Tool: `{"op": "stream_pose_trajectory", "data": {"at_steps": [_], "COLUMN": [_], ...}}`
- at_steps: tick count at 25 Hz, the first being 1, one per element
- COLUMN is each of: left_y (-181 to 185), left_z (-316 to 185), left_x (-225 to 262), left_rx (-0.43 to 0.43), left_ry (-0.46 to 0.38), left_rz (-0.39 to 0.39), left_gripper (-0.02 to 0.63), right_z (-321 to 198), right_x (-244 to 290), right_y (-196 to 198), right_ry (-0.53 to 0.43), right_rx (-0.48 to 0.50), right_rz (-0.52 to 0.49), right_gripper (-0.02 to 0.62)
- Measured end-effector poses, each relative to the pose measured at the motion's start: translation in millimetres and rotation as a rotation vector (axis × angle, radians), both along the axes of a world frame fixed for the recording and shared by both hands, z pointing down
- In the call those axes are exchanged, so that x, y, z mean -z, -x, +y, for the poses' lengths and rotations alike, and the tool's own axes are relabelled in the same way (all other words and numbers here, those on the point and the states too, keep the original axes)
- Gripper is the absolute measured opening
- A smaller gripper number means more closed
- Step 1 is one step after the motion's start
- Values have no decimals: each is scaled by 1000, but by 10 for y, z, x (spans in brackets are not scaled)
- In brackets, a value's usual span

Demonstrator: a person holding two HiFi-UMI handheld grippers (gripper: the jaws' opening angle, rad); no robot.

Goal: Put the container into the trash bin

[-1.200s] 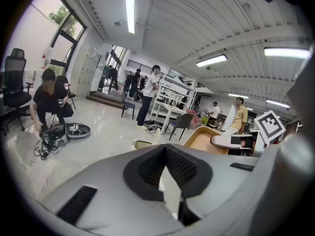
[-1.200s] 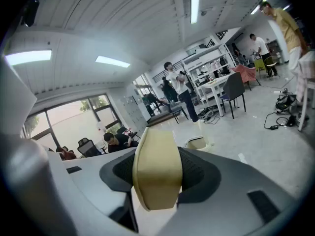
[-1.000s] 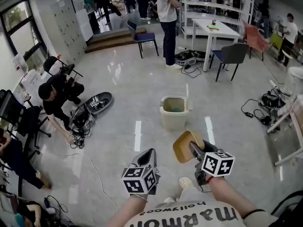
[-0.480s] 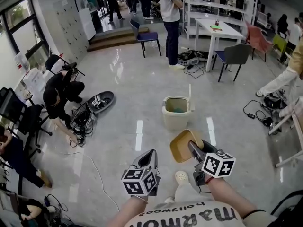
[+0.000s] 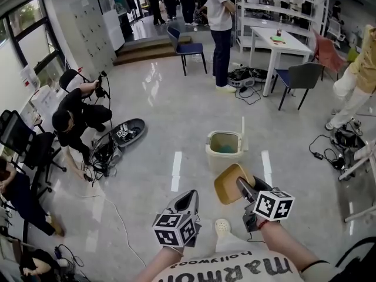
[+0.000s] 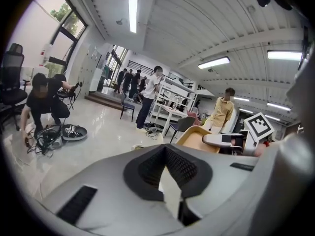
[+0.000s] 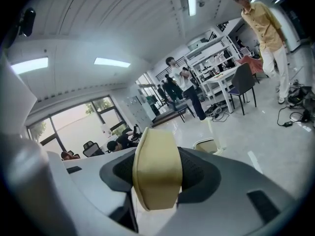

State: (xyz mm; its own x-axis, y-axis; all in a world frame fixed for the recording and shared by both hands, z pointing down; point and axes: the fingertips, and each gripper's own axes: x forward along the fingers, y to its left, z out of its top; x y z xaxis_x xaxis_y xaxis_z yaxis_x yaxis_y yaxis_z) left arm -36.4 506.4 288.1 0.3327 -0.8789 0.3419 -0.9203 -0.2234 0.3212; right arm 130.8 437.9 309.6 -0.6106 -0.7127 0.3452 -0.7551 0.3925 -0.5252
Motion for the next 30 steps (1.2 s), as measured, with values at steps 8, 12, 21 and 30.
{"op": "stream_pose_trajectory", "data": {"at_steps": [8, 12, 21, 30], "left_y": [2, -9, -20, 82], "left_z": [-1027, -1490, -2180, -2516], "left_x": [74, 116, 31, -43], "left_rx": [4, 16, 29, 0], "left_ry": [-5, -22, -21, 7], "left_rz": [-1, -7, 4, 26], "left_gripper": [-11, -11, -11, -11], "right_z": [-1084, -1547, -2246, -2540], "right_x": [82, 79, -3, -208], "right_y": [14, -15, -44, 100], "right_ry": [-20, -25, -22, 33], "right_rx": [39, 51, 51, 27], "right_rz": [32, 44, 47, 57], "right_gripper": [210, 210, 210, 210]}}
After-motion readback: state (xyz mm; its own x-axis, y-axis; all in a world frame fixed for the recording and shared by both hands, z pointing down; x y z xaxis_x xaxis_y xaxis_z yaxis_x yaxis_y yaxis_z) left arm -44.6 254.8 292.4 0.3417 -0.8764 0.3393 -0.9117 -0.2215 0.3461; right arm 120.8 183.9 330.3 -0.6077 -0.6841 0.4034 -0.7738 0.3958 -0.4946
